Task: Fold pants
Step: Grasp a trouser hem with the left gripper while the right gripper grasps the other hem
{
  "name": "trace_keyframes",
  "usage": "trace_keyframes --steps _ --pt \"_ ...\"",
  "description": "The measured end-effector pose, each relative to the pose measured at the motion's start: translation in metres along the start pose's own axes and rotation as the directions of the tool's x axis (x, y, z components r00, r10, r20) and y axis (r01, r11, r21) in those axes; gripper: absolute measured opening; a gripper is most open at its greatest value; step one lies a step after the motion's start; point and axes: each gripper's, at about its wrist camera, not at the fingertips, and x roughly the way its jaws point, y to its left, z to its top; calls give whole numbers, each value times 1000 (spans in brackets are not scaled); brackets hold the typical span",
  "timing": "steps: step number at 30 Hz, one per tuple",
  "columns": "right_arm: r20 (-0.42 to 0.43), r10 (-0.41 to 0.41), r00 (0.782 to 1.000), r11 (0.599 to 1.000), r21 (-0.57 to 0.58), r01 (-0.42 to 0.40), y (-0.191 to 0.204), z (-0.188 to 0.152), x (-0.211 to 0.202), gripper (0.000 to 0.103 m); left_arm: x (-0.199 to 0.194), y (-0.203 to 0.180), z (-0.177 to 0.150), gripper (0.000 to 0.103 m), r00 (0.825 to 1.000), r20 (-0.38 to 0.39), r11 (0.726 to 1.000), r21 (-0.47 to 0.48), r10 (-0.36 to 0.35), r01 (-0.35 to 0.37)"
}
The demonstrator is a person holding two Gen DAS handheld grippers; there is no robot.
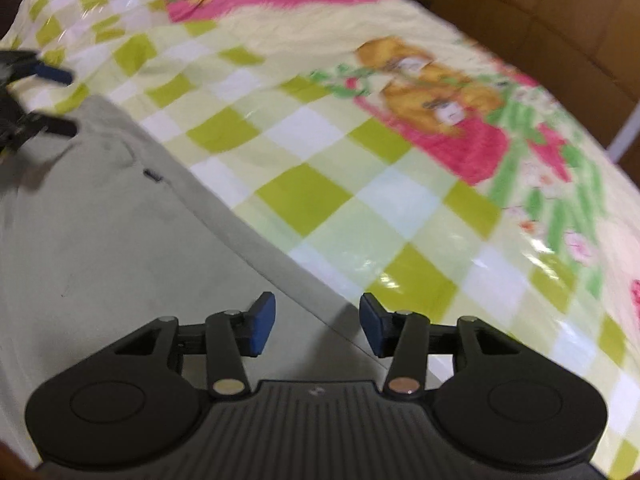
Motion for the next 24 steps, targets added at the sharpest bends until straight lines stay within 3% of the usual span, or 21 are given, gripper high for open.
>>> trace_keyframes --steps 4,6,8,9,10,13,19,24 --pt "-36 28 999 998 -62 -30 -1 4 11 47 9 -1 -3 102 999 -42 1000 -1 16 -16" --pt "-39 37 999 996 -74 -40 -3 8 13 47 8 2 -1 90 999 -48 1000 -25 -12 11" --pt "-57 56 997 996 -65 -60 -5 10 16 45 10 5 -1 65 998 -63 998 -56 -27 23" --pt "-64 58 996 996 -62 -62 -3 10 18 43 10 6 -1 57 998 -65 998 -60 -19 15" --pt "-66 60 996 996 -63 -64 -1 9 18 38 9 6 0 54 998 -64 998 -58 -11 7" --pt "-66 86 994 995 -54 -89 6 8 15 6 5 5 2 39 998 -62 998 -60 -20 16" --pt "8 52 999 998 -23 -52 14 8 -19 2 -30 -7 3 33 999 29 1000 -24 21 -20" --pt "135 45 990 999 -9 -44 30 -6 -96 2 -101 -2 -17 33 984 175 997 -73 -26 39"
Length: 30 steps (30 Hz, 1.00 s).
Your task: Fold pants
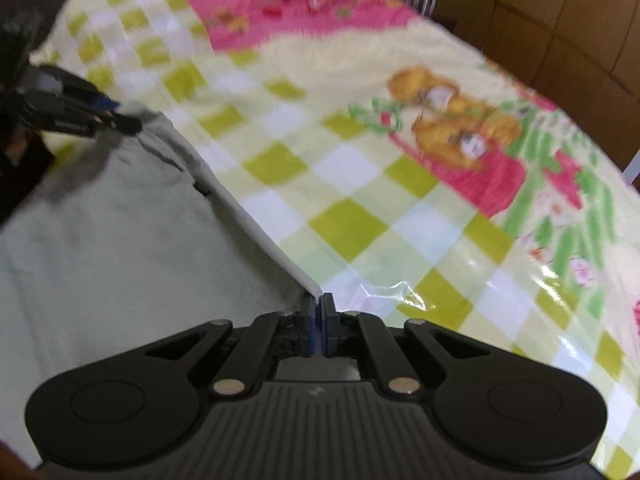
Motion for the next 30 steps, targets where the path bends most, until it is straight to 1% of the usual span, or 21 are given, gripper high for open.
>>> trace_keyframes --steps 2,4,6,8,10,11,14,17,20,21,23,25,27,28,30 --pt "46 -1 999 1000 -3 1 17 -8 -36 2 -36 3 -14 33 998 54 999 -30 -34 35" --pt "78 6 997 1000 0 -6 38 -20 -68 2 -66 3 -32 33 994 87 997 -49 -60 65" --pt "91 17 996 1000 -11 -16 62 -35 -91 2 -93 -4 -57 33 993 91 996 -51 -75 80" --pt "74 31 997 999 -18 -30 89 -55 -103 2 -114 -10 -85 33 993 75 994 -60 -88 93" --pt "29 70 997 998 0 -70 111 -74 -102 2 -125 -14 -111 33 995 46 993 -67 -90 93" --pt "5 77 997 997 1 -77 122 -84 -99 2 -129 -15 -124 33 996 30 993 -76 -90 92" --pt "-76 125 989 991 62 -121 145 -111 -81 2 -132 -12 -158 33 995 -18 988 -128 -94 91" --pt "-127 142 982 988 81 -132 164 -128 -66 2 -136 -9 -180 33 995 -29 981 -173 -90 84" --pt "-138 168 976 982 109 -154 170 -132 -64 2 -143 -6 -188 33 995 -16 977 -195 -93 89" --pt "-135 170 976 983 93 -159 172 -130 -66 2 -146 -4 -188 34 995 -8 976 -196 -98 95" --pt "-135 140 981 990 27 -138 180 -131 -72 2 -150 -2 -189 37 995 -6 977 -188 -103 100" --pt "-141 125 982 991 -23 -129 189 -133 -74 2 -155 -2 -194 41 997 -10 981 -175 -82 79" --pt "-160 125 979 987 -79 -139 198 -138 -71 3 -158 -3 -201 51 997 -40 985 -158 -69 62" --pt "-173 123 977 986 -91 -141 203 -141 -69 6 -161 -4 -205 54 997 -51 988 -147 -54 46" --pt "-188 122 974 984 -104 -144 209 -147 -66 7 -168 -7 -213 58 997 -64 993 -118 -33 26"
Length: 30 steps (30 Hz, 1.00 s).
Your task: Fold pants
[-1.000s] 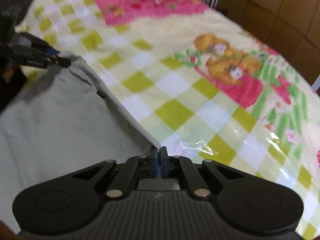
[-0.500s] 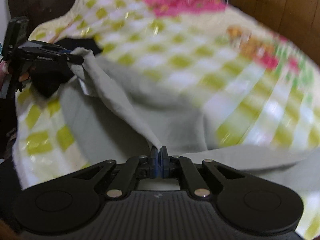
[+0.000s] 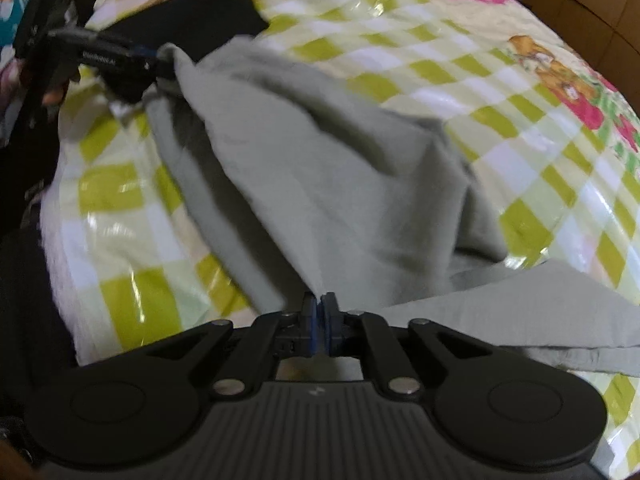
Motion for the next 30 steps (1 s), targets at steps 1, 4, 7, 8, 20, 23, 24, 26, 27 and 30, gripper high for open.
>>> trace_keyframes --steps 1,4,7,8,20,23,24,26,27,30 --pt "0 -8 1000 1000 -12 8 4 -2 0 10 -3 -1 -3 59 1000 -1 1000 11 17 -17" --pt "16 4 1000 998 -63 -3 16 -3 -6 9 -12 -1 -7 61 996 16 996 21 91 -91" --pt "45 11 999 991 -131 -5 33 3 -13 9 -19 -5 -11 61 985 54 984 63 165 -168" --pt "66 6 998 987 -159 5 39 7 -14 10 -21 -7 -11 61 983 64 981 84 172 -177" --pt "326 27 945 911 -398 111 123 105 46 42 -8 -29 -5 61 989 96 945 298 109 -133" --pt "314 46 948 905 -415 94 128 121 62 38 -3 -28 -1 61 991 96 939 324 94 -120" --pt "308 45 950 904 -417 92 129 124 64 36 -1 -28 1 60 991 96 935 333 97 -124" --pt "288 47 956 919 -387 71 123 131 62 3 0 -27 6 56 989 119 929 347 89 -125" --pt "290 58 955 933 -355 51 119 135 56 3 -2 -26 11 55 986 142 928 349 83 -128" --pt "362 27 932 961 -267 76 106 146 29 3 -14 -24 24 53 965 240 926 329 108 -185"
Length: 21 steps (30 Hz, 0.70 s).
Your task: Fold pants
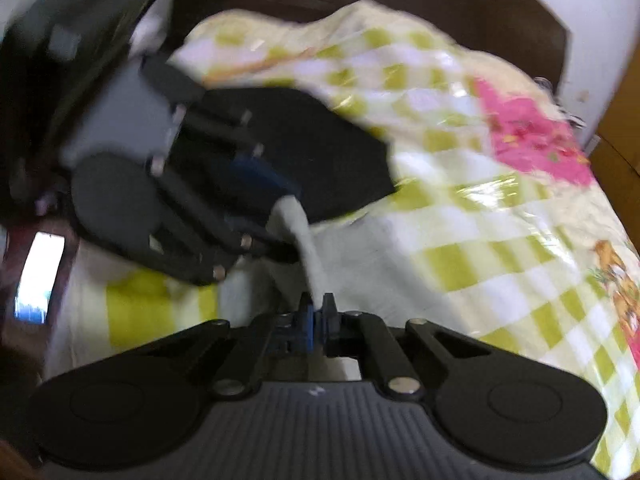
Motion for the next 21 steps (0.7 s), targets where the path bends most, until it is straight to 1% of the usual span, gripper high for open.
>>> trace_keyframes --steps 2,3,5,7,9,10,11,12,13,15,16,17,19,20,21 --pt "58 -29 998 999 28 27 -5 6 -15 3 -4 9 -1 53 999 14 999 -31 34 -34" --pt "69 -26 997 999 30 24 -2 5 -18 3 -4 13 -5 53 999 -4 998 -47 43 -43" --pt "33 9 999 1000 18 -10 14 -4 -7 3 -3 18 -21 53 996 -68 995 -82 54 -59" --pt "-26 41 999 999 3 -41 34 -17 18 6 -7 19 -36 53 990 -128 990 -114 65 -80" --pt "-91 83 992 997 12 -83 50 -31 44 6 -19 19 -44 53 987 -138 985 -143 80 -100" --pt "-113 91 989 996 26 -88 54 -35 51 10 -27 17 -45 53 987 -136 982 -156 86 -107" --pt "-122 95 988 995 39 -91 58 -37 54 15 -33 15 -45 53 988 -127 980 -165 91 -111" --pt "-108 93 990 995 50 -88 58 -37 52 15 -38 12 -44 53 989 -114 979 -169 92 -111" --pt "-94 94 991 994 59 -88 57 -35 48 14 -41 10 -42 53 991 -100 979 -174 87 -104" --pt "-63 97 993 992 90 -92 50 -32 36 19 -42 1 -35 54 996 -67 980 -189 52 -64" --pt "-48 86 995 991 106 -80 47 -31 30 23 -39 -4 -31 54 998 -56 982 -188 23 -33" --pt "-42 68 997 991 118 -63 43 -32 23 25 -31 -12 -27 54 999 -53 984 -178 -8 -1" --pt "-35 27 999 988 153 -22 30 -38 8 26 -15 -28 -24 54 996 -74 988 -150 -51 40" --pt "-42 4 999 985 175 4 22 -45 -2 26 -6 -37 -24 54 992 -96 988 -142 -78 64" --pt "-52 -18 998 981 194 28 14 -50 -10 26 5 -44 -26 54 984 -132 985 -138 -117 99"
